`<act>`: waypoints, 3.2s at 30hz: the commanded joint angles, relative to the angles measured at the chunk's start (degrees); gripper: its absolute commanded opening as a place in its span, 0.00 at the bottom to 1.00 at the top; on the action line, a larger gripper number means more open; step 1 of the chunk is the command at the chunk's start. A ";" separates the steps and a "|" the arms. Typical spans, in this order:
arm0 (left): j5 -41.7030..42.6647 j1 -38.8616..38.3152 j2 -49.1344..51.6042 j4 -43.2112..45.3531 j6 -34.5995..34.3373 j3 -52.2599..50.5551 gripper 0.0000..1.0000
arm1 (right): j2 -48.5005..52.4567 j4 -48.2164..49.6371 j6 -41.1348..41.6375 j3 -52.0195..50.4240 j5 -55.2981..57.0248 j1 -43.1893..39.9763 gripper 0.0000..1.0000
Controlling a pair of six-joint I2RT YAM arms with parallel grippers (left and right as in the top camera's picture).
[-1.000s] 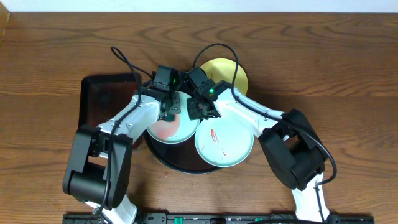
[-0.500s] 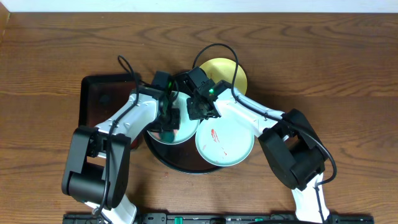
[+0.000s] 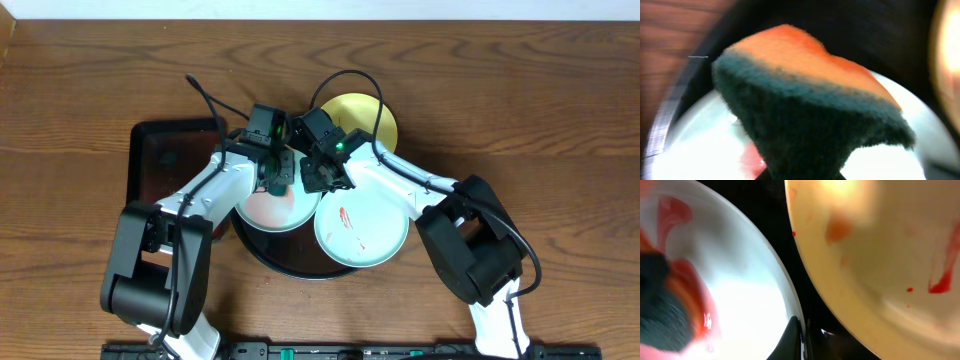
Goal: Clean dirty plates on tray and stack at the side
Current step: 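Scrub the left light-blue plate with the sponge in the left gripper, then lift the scrubbed light-blue plate with the right gripper and carry it right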
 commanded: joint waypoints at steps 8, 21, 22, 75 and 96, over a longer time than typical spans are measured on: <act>-7.15 0.17 0.59 -13.25 -12.02 -0.22 0.08 | 0.96 -1.36 0.24 -0.79 0.57 0.57 0.01; 13.97 0.44 0.59 -10.84 -0.13 -0.22 0.08 | 0.96 -1.79 0.22 -0.79 0.57 0.59 0.01; 13.27 0.59 0.59 -9.20 -0.13 -0.20 0.08 | 0.96 -1.97 0.24 -0.79 0.55 0.59 0.01; 2.32 23.98 -15.87 -37.68 -0.13 21.16 0.08 | -22.01 -9.68 -8.33 -0.44 68.63 23.61 0.01; 2.32 23.98 -15.76 -37.68 -0.13 21.11 0.08 | -22.01 -10.93 -8.17 -0.44 59.60 25.68 0.01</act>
